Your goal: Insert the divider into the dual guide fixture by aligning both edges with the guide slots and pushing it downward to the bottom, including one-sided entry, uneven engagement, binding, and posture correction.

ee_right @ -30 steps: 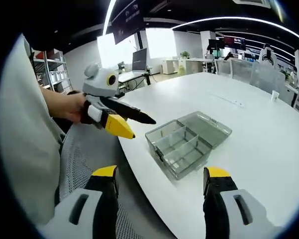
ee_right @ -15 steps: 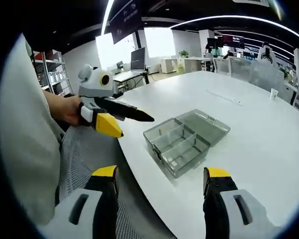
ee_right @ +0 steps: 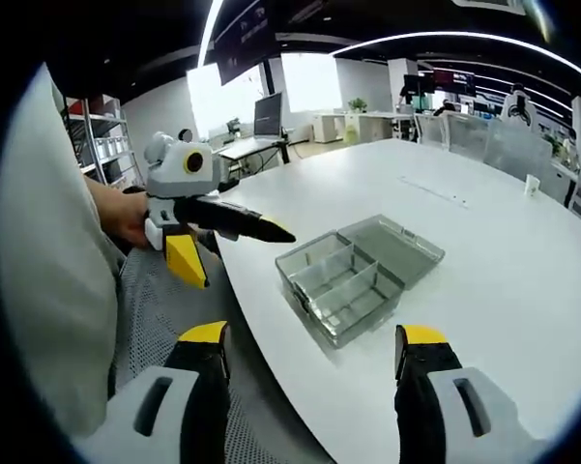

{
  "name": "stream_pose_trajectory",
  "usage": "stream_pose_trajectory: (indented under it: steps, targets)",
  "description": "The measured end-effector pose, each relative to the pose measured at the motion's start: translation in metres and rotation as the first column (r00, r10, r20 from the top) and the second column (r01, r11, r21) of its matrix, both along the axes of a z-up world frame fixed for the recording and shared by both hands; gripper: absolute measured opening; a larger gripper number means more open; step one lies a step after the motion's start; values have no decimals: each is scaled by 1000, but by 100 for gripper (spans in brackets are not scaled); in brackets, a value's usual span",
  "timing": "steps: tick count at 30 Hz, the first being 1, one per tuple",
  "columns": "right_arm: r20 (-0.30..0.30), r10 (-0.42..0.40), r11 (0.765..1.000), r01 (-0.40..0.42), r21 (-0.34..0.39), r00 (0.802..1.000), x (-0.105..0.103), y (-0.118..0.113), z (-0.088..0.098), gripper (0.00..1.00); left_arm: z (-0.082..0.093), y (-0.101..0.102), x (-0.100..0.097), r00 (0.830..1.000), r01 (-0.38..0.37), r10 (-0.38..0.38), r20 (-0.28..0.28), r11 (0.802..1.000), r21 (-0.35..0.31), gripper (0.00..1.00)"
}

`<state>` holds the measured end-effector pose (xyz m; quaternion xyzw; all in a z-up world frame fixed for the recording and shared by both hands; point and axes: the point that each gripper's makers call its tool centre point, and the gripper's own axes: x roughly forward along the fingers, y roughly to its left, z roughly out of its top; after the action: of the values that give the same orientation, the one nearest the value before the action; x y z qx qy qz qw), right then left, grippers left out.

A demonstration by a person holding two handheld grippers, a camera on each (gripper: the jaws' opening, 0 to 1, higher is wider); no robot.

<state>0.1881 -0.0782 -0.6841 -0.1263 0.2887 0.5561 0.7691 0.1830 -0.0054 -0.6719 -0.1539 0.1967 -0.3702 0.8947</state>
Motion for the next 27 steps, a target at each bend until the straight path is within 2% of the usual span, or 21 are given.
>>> stream_pose_trajectory:
  steps: [6, 15, 24, 27]
  targets:
    - [4, 5, 1000, -5, 3, 1000, 2, -2, 3, 67, -2, 2, 1, 1000, -1, 1, 10, 1000, 12, 81]
    - [25, -7, 1000, 7, 1, 1000, 17, -9, 10, 66, -4, 0, 1, 1000, 8, -9, 23, 999, 36, 81]
    - [49, -3, 1000, 4, -25, 999, 26, -18, 16, 66, -9, -2, 1, 1000, 17, -18, 12, 998, 68, 82]
    - [55, 4, 999, -2, -36, 998, 27, -20, 17, 65, -5, -3, 1, 1000, 21, -22, 22, 997, 78, 82]
